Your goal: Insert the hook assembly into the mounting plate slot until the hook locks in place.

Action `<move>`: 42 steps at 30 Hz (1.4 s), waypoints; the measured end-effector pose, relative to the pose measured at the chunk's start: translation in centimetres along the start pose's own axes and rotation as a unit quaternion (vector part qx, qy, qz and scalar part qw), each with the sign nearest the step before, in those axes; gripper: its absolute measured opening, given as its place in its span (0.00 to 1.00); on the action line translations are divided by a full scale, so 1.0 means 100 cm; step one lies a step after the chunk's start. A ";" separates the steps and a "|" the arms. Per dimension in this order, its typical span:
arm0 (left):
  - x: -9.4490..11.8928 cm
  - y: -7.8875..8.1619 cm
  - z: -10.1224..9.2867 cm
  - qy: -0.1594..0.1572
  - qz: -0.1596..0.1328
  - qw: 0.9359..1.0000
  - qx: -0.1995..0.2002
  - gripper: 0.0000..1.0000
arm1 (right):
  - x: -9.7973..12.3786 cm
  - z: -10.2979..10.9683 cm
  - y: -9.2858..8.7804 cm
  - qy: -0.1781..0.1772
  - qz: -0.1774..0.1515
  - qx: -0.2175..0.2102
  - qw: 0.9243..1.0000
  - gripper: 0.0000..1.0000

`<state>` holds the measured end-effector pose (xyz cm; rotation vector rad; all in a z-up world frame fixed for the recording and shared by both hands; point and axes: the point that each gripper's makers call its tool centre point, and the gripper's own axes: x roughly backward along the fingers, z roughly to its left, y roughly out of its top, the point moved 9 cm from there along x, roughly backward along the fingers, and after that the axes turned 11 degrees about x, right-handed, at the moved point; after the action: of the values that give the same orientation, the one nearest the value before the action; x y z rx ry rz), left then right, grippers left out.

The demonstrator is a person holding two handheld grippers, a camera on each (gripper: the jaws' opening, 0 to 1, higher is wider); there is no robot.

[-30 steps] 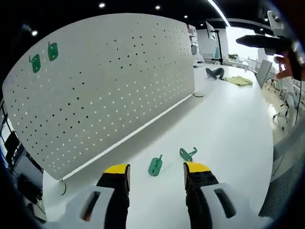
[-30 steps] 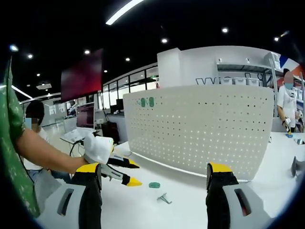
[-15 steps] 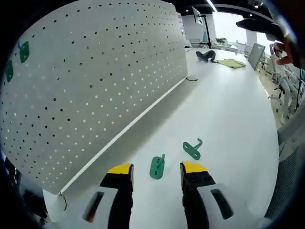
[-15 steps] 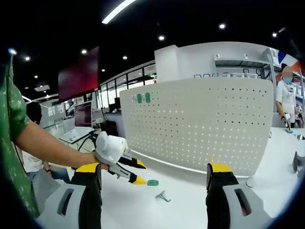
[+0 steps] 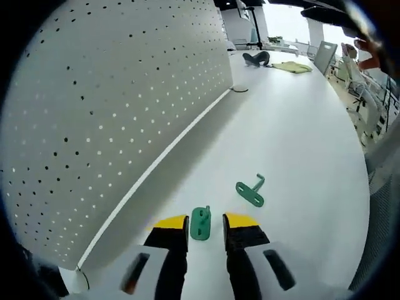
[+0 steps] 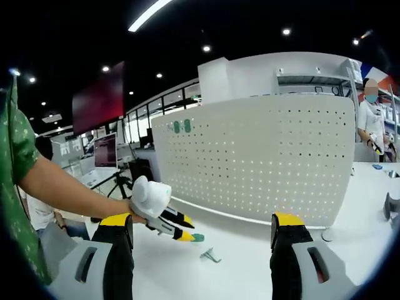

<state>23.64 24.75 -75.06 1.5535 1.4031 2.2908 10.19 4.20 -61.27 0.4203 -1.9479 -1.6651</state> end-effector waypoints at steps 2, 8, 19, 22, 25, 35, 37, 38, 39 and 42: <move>-0.003 0.000 0.001 0.001 0.007 1.000 -0.008 0.19 | 0.000 0.000 -0.001 0.000 0.001 -0.002 1.000 0.93; -0.010 0.002 0.002 -0.001 0.022 0.999 -0.023 0.18 | 0.000 -0.004 -0.004 -0.004 0.002 -0.007 1.000 0.93; -0.021 0.000 0.004 -0.001 0.040 0.999 -0.028 0.12 | 0.002 -0.010 -0.009 -0.011 0.004 -0.013 1.000 0.93; -0.022 0.000 0.004 -0.001 0.041 0.999 -0.031 0.10 | 0.002 -0.011 -0.010 -0.013 0.006 -0.014 1.000 0.93; -0.023 0.000 0.004 -0.002 0.042 0.999 -0.034 0.06 | 0.002 -0.012 -0.011 -0.014 0.007 -0.016 1.000 0.93; -0.019 -0.002 0.007 0.002 0.040 0.999 -0.036 0.03 | 0.000 -0.011 -0.010 -0.012 0.007 -0.014 1.000 0.93; -0.017 -0.002 0.008 0.000 0.038 0.999 -0.031 0.03 | 0.000 -0.011 -0.010 -0.011 0.008 -0.013 1.000 0.93; -0.015 -0.001 0.009 0.001 0.035 0.999 -0.029 0.03 | 0.000 -0.011 -0.010 -0.011 0.008 -0.013 1.000 0.93; -0.013 0.000 0.009 0.003 0.030 0.999 -0.028 0.03 | 0.000 -0.011 -0.009 -0.010 0.008 -0.012 1.000 0.93; -0.006 0.004 0.011 0.003 0.018 1.000 -0.021 0.03 | -0.002 -0.009 -0.007 -0.008 0.006 -0.009 1.000 0.92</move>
<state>24.90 24.92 -75.17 1.5735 1.3310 2.3313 10.78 3.42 -61.85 0.3888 -1.9408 -1.6818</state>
